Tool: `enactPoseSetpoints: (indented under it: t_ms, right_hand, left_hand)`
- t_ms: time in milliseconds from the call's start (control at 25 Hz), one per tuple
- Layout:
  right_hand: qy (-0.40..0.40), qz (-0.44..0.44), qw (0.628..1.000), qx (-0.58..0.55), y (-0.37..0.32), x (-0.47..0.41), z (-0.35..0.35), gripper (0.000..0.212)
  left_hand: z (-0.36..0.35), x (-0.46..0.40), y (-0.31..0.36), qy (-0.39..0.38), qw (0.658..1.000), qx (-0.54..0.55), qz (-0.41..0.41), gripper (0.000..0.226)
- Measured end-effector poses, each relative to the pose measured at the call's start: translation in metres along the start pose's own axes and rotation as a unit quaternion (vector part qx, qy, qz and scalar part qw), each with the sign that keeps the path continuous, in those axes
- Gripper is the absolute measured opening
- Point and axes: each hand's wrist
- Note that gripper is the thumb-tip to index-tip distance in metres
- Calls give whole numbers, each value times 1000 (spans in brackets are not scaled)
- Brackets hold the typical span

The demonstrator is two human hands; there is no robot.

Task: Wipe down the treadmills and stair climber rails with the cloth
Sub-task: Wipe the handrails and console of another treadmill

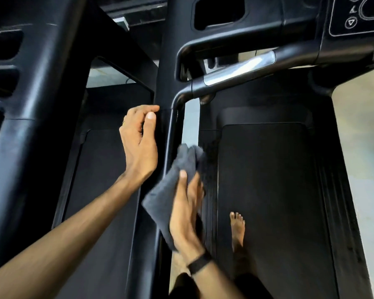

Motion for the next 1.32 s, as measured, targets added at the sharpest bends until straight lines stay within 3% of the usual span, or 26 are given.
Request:
enactPoseSetpoints:
  t_ms: [80, 240, 320, 440, 600, 680, 720, 800, 920, 1000, 1120, 1320]
  right_hand:
    - [-19, 27, 999, -41, -16, -45, -1, 54]
    - [-135, -14, 975, -177, -71, -154, -11, 34]
    - [-91, -14, 979, -180, -62, -173, -18, 24]
    - [-87, 39, 990, -106, -35, -113, -14, 27]
    - [11, 235, 972, -9, 8, -11, 4, 39]
    - [43, 361, 920, 146, -27, -19, 6, 37]
    - [63, 411, 877, 242, -50, -34, 5, 36]
    - [100, 465, 753, 454, -99, -60, -10, 34]
    - [84, 441, 584, 676, -145, -77, -52, 32]
    - [25, 397, 513, 761, -138, -69, -74, 32]
    - [-53, 368, 452, 810, -90, -28, -84, 35]
    - [-158, 425, 419, 786, 31, 111, -52, 34]
  left_hand:
    - [-8, -1, -5, 6, 1000, 8, 6, 32]
    - [-9, 2, -8, 23, 1000, -6, 6, 42]
    - [-11, 1, -6, 16, 1000, -21, 15, 41]
    - [-10, 0, -4, 18, 999, -38, 16, 47]
    - [-5, 4, 1, 55, 997, -40, 40, 45]
    - [-1, 5, 2, 171, 975, 78, 120, 36]
    - [3, 5, 0, 238, 952, 110, 159, 33]
    - [19, 15, -8, 326, 912, 121, 218, 31]
    - [53, 46, -12, 290, 910, 97, 280, 34]
    - [80, 71, -5, 259, 911, 78, 313, 40]
    - [119, 116, 14, 270, 902, 62, 331, 39]
    - [164, 220, 46, 307, 872, 79, 372, 38]
Point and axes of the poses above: each hand's wrist, its own x-axis away from the middle knuckle, its own z-axis out of the back of the hand, y = z × x, and after that the axes turned 12 degrees about -z, right-handed
